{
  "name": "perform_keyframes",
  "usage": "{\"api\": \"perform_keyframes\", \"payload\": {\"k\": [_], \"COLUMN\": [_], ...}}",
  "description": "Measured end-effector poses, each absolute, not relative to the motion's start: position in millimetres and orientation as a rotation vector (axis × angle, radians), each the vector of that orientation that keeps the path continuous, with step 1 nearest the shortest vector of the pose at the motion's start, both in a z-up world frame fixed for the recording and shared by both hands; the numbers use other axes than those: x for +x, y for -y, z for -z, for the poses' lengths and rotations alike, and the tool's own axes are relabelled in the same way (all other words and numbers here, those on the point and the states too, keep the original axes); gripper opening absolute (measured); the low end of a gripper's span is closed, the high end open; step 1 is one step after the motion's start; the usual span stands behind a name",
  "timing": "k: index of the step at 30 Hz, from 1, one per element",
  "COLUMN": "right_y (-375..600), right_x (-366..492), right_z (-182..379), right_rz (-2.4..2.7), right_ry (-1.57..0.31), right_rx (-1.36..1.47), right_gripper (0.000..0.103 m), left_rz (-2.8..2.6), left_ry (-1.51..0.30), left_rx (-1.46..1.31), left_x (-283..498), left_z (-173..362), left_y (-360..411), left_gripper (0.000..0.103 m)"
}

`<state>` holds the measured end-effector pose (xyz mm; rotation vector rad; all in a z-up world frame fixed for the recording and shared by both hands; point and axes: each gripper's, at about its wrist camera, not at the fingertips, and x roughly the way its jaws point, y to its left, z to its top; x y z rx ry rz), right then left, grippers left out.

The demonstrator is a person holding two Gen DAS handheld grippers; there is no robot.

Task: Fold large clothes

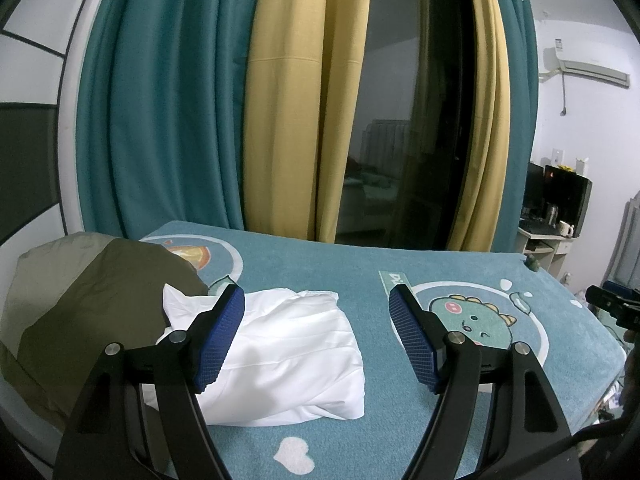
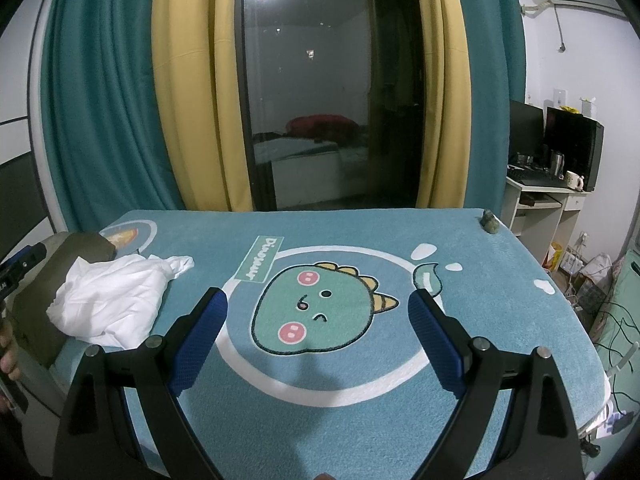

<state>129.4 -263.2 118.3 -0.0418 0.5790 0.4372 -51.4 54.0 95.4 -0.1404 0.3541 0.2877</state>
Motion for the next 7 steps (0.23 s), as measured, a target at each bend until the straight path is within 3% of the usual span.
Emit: {"api": "perform_keyframes", "payload": {"k": [7], "right_y": [262.4], "right_x": [128.3], "right_z": [-117.5], "right_rz": [-0.438], "right_ry": [-0.583], "right_rx": [-0.044], "right_gripper": [0.091], "left_rz": [-0.289], "left_ry": [-0.355], "left_rx": [-0.138], "left_x": [-51.6], "left_z": [-97.1], "left_y": [-53.1], "left_gripper": [0.078]}}
